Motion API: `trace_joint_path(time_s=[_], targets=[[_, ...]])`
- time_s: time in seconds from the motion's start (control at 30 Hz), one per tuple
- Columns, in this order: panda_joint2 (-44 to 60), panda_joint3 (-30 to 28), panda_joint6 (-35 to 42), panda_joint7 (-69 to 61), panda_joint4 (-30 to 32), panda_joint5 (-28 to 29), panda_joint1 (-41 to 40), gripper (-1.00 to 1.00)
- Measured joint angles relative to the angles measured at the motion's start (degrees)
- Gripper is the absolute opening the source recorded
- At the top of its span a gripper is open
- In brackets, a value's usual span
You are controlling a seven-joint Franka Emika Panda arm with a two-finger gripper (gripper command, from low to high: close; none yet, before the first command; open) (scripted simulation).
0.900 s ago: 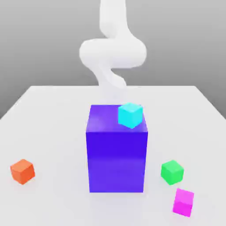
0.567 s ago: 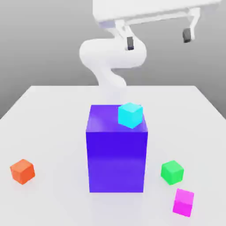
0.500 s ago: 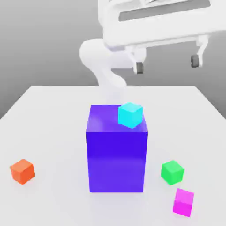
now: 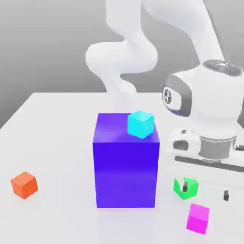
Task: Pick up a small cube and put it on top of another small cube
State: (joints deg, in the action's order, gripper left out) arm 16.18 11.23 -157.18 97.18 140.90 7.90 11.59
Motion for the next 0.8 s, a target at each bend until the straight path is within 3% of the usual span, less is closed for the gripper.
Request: trace_joint_path(time_s=[0.1,0.13,0.37,0.53,0.8], targets=[[6.22,-2.49,-4.55,2.54,-1.11,2.72,2.17,0.00],[8.27,-3.39,-6.13,3.11,-1.55,3.38,2.93,-1.00],[8.79,-3.64,-6.65,3.31,-1.64,3.60,3.15,-1.00],[-0.02,-0.63,0.04,0.56,0.41,-0.46,1.04,-1.00],[-13.57,2.58,2.37,13.17,11.16,-9.93,3.48,-1.00]])
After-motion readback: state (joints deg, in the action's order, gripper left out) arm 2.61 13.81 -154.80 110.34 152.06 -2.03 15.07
